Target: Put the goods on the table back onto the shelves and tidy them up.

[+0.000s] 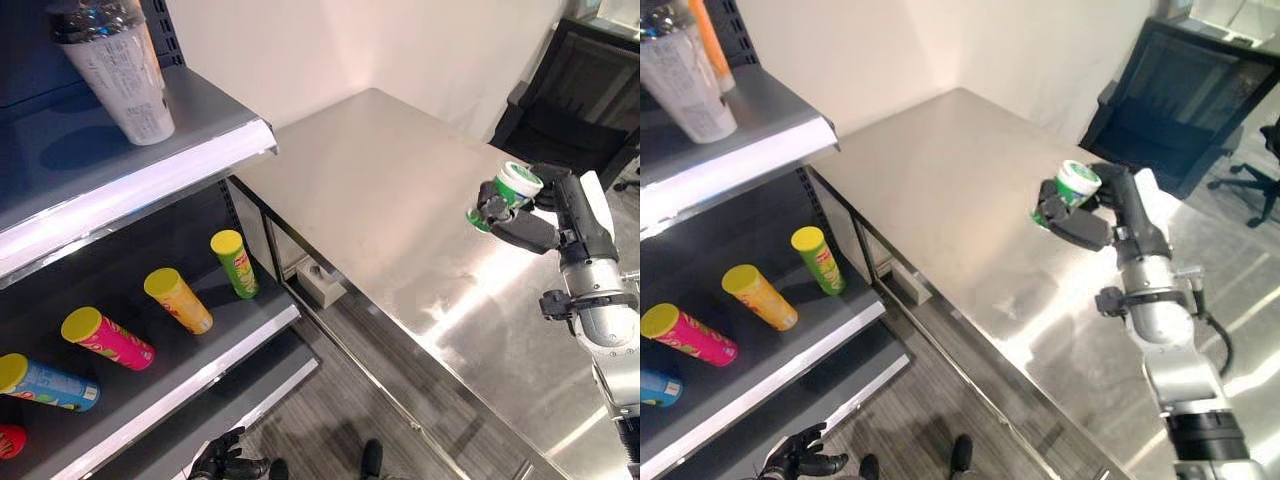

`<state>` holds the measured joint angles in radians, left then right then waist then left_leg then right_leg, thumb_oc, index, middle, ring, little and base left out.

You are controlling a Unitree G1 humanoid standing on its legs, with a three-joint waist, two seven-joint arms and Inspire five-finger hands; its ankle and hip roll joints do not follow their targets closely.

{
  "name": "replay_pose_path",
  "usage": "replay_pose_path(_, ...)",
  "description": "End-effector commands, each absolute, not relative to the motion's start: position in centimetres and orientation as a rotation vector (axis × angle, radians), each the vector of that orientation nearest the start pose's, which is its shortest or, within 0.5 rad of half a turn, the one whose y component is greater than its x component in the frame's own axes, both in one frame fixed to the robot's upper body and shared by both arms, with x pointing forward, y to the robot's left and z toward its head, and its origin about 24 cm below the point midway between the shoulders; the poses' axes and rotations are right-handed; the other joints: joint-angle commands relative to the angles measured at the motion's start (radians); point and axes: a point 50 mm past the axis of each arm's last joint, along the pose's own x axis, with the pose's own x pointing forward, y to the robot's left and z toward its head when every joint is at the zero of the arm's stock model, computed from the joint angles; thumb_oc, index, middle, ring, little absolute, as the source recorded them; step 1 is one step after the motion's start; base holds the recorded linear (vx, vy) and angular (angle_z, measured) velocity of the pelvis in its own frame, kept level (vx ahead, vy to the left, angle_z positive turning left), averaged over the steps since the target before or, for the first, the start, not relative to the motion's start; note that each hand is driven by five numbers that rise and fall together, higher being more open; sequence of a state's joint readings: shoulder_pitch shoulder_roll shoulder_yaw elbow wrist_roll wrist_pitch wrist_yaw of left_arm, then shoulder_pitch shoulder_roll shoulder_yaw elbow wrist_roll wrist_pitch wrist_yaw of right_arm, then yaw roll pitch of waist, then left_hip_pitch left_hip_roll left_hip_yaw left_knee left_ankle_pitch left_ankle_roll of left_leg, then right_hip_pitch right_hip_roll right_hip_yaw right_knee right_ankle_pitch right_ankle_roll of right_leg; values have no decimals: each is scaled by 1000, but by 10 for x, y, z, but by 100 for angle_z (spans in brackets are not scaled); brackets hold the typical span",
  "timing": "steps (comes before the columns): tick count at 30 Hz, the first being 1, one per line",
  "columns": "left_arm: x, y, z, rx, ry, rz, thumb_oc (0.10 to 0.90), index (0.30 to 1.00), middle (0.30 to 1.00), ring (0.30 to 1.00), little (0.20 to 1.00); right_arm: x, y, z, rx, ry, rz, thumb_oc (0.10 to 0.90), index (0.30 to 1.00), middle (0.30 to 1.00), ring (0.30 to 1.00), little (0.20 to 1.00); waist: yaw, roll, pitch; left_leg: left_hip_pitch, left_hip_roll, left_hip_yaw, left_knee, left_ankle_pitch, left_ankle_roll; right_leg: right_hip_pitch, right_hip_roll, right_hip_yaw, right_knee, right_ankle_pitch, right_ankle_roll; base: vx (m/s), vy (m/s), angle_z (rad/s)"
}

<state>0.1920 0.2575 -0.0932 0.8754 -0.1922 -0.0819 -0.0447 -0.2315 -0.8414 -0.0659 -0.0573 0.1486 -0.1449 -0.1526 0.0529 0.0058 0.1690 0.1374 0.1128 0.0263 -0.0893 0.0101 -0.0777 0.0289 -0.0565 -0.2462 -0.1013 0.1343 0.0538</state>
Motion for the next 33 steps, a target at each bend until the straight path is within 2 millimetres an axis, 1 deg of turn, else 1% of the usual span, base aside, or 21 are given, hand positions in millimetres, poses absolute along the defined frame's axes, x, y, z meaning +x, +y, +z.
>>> replay_pose_path(1,101,251,-136,119,940,139,800,900,900,900,900,266,-244,291,-533,-948,-75,400,300,300,300,300,58,-39,-70,-64,75,-51,5,30,-86,129,-6,-28,14,-230,51,-106,-145,6)
replay_pose_path(3,100,250,-137,116,945,138,800,900,900,900,900,264,-236,305,-499,-1016,-43,400,300,300,300,300,81,-36,-63,-88,83,-72,3,64,-102,130,6,-47,14,-238,43,-125,-125,15)
replay_pose_path(4,100,250,-137,115,944,138,800,900,900,900,900,264,-236,306,-499,-1017,-42,400,300,300,300,300,78,-35,-63,-90,83,-76,3,65,-103,129,6,-50,14,-238,42,-132,-82,33)
replay_pose_path(6,104,252,-135,115,933,144,800,900,900,900,900,258,-232,320,-462,-1089,-20,400,300,300,300,300,95,-32,-40,-146,88,-104,6,109,-121,125,12,-89,14,-245,35,-186,-106,46)
replay_pose_path(8,111,255,-132,119,908,153,800,900,900,900,900,251,-231,336,-474,-1147,-28,400,300,300,300,300,103,-40,-12,-191,90,-57,32,122,-120,123,0,-133,14,-246,32,-234,-64,80)
replay_pose_path(9,110,255,-132,121,911,155,800,900,900,900,900,250,-230,339,-459,-1163,-23,400,300,300,300,300,103,-46,-5,-201,90,-27,75,104,-108,114,-12,-151,14,-233,31,-242,-24,86)
replay_pose_path(11,106,255,-133,117,923,161,800,900,900,900,900,248,-225,343,-432,-1186,1,400,300,300,300,300,100,-59,2,-188,99,15,180,23,-79,95,-41,-184,20,-216,27,-214,5,83)
replay_pose_path(12,105,256,-134,120,928,161,800,900,900,900,900,247,-224,344,-415,-1195,11,400,300,300,300,300,94,-59,1,-168,107,29,217,1,-77,89,-49,-196,25,-212,24,-158,49,71)
replay_pose_path(14,102,256,-134,123,936,162,800,900,900,900,900,246,-224,344,-410,-1195,19,400,300,300,300,300,87,-58,0,-149,117,43,246,-18,-77,86,-55,-208,28,-208,23,-110,68,68)
replay_pose_path(16,97,259,-137,143,960,165,800,900,900,900,900,243,-224,347,-380,-1200,67,400,300,300,300,300,46,-37,-29,-29,175,75,291,-39,-104,66,-72,-251,36,-206,29,-110,221,93)
replay_pose_path(18,97,259,-137,143,962,165,800,900,900,900,900,243,-223,348,-384,-1198,78,400,300,300,300,300,35,-29,-35,-6,178,80,283,-38,-110,56,-80,-264,43,-198,32,-72,204,94)
replay_pose_path(19,96,257,-138,149,968,154,800,900,900,900,900,238,-226,353,-389,-1217,78,400,300,300,300,300,18,-16,-48,24,172,107,241,-61,-106,41,-96,-290,54,-183,44,-154,320,96)
replay_pose_path(20,96,255,-138,157,967,135,800,900,900,900,900,236,-229,355,-387,-1220,66,400,300,300,300,300,4,-2,-61,41,164,168,174,-94,-101,28,-121,-315,60,-154,58,-180,427,83)
replay_pose_path(21,96,255,-138,167,971,127,800,900,900,900,900,235,-230,354,-384,-1225,60,400,300,300,300,300,1,4,-68,55,152,189,132,-107,-99,21,-131,-319,61,-140,68,-139,380,73)
replay_pose_path(23,95,256,-138,183,977,121,800,900,900,900,900,234,-232,353,-382,-1230,43,400,300,300,300,300,4,8,-75,75,139,202,87,-107,-96,13,-146,-322,61,-119,82,-67,253,53)
replay_pose_path(24,97,257,-138,197,976,114,800,900,900,900,900,231,-231,354,-374,-1246,40,400,300,300,300,300,6,16,-78,80,113,204,40,-108,-84,-1,-171,-331,63,-84,105,-88,285,29)
replay_pose_path(26,96,260,-138,216,980,116,800,900,900,900,900,230,-229,354,-365,-1264,36,400,300,300,300,300,11,13,-79,85,74,205,6,-119,-67,-19,-204,-327,63,-45,132,-126,372,22)
replay_pose_path(27,96,262,-137,226,984,119,800,900,900,900,900,230,-228,354,-367,-1266,33,400,300,300,300,300,17,7,-76,75,38,192,3,-134,-45,-32,-234,-315,62,-8,157,-124,342,57)
replay_pose_path(29,93,263,-138,237,990,113,800,900,900,900,900,232,-225,355,-368,-1266,37,400,300,300,300,300,30,1,-67,65,3,184,2,-146,-24,-39,-262,-307,64,12,175,-98,284,26)
replay_pose_path(32,92,268,-137,253,995,125,800,900,900,900,900,240,-219,356,-396,-1243,39,400,300,300,300,300,39,-7,-43,59,-32,184,2,-151,-2,-65,-304,-278,122,20,191,-127,207,-11)
replay_pose_path(33,96,270,-135,263,985,127,800,900,900,900,900,241,-217,356,-411,-1240,43,400,300,300,300,300,36,-13,-27,43,-44,179,2,-127,9,-81,-320,-265,145,30,182,-191,119,14)
